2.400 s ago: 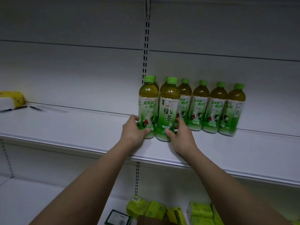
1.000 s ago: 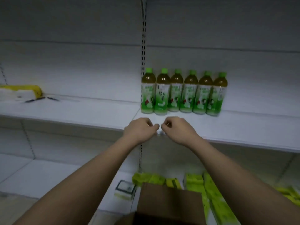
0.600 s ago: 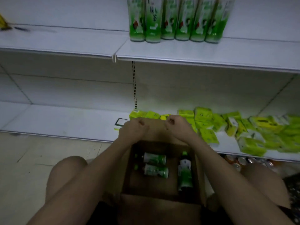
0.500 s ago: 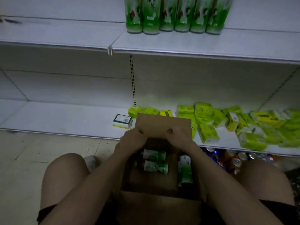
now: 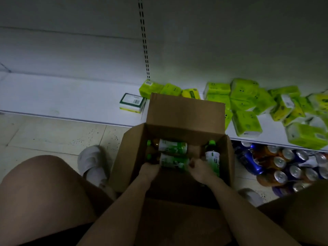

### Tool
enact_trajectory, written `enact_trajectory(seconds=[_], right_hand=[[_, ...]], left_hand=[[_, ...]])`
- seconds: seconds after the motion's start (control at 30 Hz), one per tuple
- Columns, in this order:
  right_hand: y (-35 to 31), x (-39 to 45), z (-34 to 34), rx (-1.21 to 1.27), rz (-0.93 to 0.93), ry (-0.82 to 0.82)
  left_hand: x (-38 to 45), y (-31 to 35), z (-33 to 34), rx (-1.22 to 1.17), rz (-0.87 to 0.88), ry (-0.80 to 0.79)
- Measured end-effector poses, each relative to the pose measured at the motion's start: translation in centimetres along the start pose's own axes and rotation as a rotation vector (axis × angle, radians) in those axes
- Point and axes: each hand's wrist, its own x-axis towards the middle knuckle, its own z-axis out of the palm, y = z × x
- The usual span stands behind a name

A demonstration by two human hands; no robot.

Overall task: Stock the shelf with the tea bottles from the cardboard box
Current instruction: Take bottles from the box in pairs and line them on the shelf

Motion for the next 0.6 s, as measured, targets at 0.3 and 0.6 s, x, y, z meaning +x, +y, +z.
enact_trajectory(seconds=[0.3, 0.6], right_hand=[[-1.3, 10.3, 1.8, -0.207, -0.197, 0.020], [-0.6, 16.3, 4.0, -0.425, -0.274, 0.017]], left_hand=[[7.4, -1.1, 5.4, -0.489, -0.291, -0.094], [12.7, 0.0, 8.8, -0.871, -0.303, -0.142]])
